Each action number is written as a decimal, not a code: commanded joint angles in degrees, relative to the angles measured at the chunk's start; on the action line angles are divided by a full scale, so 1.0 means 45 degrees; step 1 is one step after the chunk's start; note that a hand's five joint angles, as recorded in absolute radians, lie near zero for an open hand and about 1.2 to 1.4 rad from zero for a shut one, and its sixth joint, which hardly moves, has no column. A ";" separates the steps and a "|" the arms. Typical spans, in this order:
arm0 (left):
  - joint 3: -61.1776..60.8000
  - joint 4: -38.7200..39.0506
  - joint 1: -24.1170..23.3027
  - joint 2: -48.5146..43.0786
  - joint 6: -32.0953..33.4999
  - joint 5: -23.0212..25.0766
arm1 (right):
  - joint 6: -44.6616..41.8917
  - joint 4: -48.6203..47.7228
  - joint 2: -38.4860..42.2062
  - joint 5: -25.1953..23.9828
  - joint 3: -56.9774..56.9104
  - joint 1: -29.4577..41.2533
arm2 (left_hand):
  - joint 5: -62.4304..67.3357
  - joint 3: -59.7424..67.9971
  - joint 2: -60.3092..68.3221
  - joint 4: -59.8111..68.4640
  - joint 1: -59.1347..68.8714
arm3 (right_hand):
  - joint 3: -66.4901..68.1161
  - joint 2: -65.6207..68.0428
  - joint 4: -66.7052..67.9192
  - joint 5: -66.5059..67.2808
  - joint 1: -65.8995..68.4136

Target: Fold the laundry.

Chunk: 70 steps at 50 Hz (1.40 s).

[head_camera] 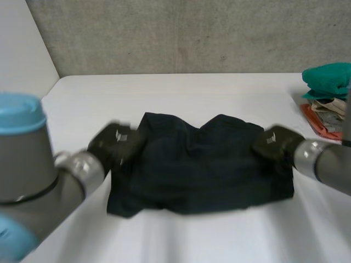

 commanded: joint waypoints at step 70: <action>-0.2036 -0.5649 0.1282 0.2283 0.1159 0.2829 | -0.1807 0.2555 -0.0561 0.0253 0.1852 0.1097 | 0.3004 0.2620 0.2615 0.2513 0.3403 | 0.2771 0.2979 0.2541 0.2716 0.3925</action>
